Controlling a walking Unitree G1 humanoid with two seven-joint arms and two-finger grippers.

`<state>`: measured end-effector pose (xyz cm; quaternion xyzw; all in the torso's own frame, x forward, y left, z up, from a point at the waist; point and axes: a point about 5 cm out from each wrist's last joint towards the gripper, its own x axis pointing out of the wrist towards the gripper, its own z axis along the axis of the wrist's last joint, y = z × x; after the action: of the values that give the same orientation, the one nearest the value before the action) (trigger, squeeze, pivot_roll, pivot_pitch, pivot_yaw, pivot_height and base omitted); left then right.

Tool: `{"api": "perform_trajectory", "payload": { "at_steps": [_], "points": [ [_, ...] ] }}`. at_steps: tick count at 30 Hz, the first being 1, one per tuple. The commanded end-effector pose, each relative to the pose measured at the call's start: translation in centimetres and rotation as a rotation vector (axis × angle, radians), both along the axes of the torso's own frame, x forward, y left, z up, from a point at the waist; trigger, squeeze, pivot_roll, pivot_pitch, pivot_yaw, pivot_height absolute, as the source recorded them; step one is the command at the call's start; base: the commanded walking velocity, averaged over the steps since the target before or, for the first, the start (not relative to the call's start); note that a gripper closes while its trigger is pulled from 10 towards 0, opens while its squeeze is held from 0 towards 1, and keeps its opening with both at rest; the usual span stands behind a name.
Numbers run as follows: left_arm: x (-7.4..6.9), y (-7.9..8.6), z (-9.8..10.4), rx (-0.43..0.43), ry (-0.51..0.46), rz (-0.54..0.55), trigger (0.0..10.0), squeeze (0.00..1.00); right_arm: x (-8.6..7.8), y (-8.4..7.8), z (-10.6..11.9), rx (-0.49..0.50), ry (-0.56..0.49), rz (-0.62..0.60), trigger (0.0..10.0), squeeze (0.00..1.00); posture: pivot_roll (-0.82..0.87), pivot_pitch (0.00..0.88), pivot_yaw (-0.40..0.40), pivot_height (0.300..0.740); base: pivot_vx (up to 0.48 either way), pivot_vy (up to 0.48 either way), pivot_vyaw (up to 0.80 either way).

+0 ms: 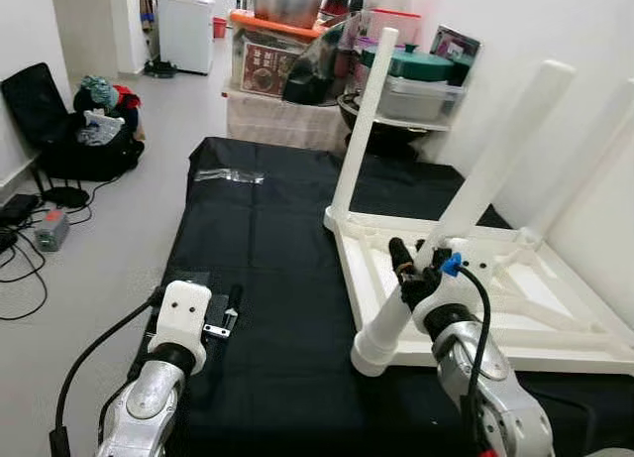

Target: Building children table

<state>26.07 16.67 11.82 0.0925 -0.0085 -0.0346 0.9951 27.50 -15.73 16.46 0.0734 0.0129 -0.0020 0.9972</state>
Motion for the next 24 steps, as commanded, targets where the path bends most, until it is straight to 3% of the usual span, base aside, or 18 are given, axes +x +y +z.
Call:
{"api": "perform_trajectory", "payload": {
  "at_steps": [1,3,5,6,24],
  "points": [
    [0.11,-0.33,-0.26,-0.003,0.010,-0.009,10.0,0.00,-0.77,-2.93,-4.22,-0.156,0.253,-0.155,0.0,0.00,0.08,0.000,-0.158,0.740,0.000,0.000,0.00],
    [0.06,-0.42,-0.31,-0.006,0.011,-0.010,10.0,0.00,-0.80,-2.83,-4.38,-0.160,0.274,-0.171,9.5,0.00,0.08,0.000,-0.160,0.740,0.000,0.000,0.00],
    [0.04,-0.44,-0.32,-0.007,0.011,-0.010,10.0,0.00,-0.79,-2.83,-4.41,-0.160,0.277,-0.175,9.5,0.00,0.08,0.000,-0.160,0.740,0.000,0.000,0.00],
    [0.00,-0.44,-0.34,-0.008,0.012,-0.010,10.0,0.00,-0.79,-2.88,-4.41,-0.158,0.283,-0.183,10.0,0.00,0.08,0.000,-0.161,0.740,0.000,0.000,0.00],
    [-0.17,-0.36,-0.37,-0.007,0.018,-0.013,10.0,0.00,-0.68,-2.67,-4.15,-0.167,0.279,-0.159,10.0,0.00,0.08,0.000,-0.153,0.740,0.000,0.000,0.00]
  ]
}}
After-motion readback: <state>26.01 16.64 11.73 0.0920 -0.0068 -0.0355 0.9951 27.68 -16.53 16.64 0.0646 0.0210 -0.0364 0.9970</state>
